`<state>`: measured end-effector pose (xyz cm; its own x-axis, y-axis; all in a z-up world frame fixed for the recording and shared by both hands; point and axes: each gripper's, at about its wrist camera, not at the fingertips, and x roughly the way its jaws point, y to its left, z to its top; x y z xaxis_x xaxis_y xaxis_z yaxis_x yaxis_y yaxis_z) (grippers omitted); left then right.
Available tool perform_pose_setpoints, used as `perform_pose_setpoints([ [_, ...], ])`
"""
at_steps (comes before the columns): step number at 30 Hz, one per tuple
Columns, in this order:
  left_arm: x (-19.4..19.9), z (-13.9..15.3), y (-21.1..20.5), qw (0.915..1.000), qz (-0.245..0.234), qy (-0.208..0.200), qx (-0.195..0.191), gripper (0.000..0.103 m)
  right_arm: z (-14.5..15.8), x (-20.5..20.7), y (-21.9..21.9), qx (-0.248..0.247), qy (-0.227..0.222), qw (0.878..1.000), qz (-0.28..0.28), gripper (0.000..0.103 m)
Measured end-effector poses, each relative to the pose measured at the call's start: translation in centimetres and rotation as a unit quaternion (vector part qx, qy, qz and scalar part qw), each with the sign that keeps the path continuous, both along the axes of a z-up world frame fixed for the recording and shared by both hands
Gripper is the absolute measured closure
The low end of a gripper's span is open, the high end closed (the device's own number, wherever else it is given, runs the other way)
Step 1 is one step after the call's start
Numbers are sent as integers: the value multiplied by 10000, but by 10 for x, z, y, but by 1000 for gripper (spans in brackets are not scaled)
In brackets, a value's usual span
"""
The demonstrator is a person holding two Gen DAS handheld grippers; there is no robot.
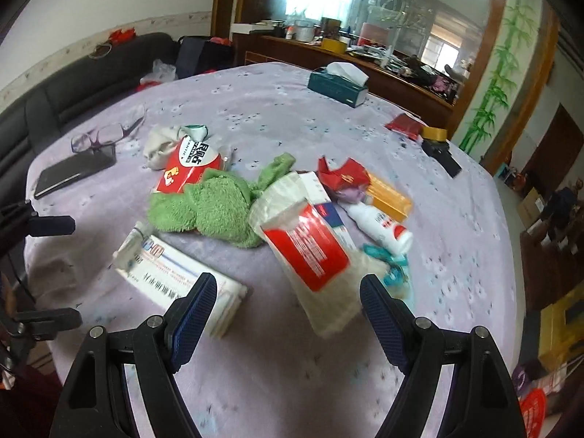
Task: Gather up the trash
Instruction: 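Grasp the white medicine box with the left tool while the right tool grasps the white-red plastic bag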
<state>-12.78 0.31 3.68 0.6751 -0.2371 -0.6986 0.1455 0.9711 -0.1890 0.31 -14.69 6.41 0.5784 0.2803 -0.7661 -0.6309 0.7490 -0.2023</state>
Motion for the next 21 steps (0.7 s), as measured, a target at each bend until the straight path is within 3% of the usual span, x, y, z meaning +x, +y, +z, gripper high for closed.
perform_pose_setpoints([
  [6,17,-5,1,9997,103,198,-106,10,-14,23,21,-566,-265,9980,28,26],
  [8,23,-8,-3,9996,123,248,-92,12,-18,29,23,-669,-229,9975,-7,44],
  [9,27,-9,-3,9995,129,276,-91,15,-19,31,23,-678,-178,9975,-36,48],
  [11,37,-14,-5,9989,177,433,-98,42,-18,30,21,-557,-156,9983,-89,50],
  [13,43,-19,-3,9978,232,597,-196,53,-14,28,17,-429,-175,9988,-186,58],
  [14,46,-21,-3,9972,279,660,-223,56,-11,27,12,-269,-113,9993,-243,68],
  [15,46,-22,-2,9972,315,634,-262,57,-8,25,9,-126,-40,9996,-265,85],
  [17,46,-21,-2,9972,315,601,-330,74,1,21,-1,139,6,9992,-387,91],
  [21,47,-17,-5,9973,305,571,-335,89,13,16,-17,657,106,9963,-538,95],
])
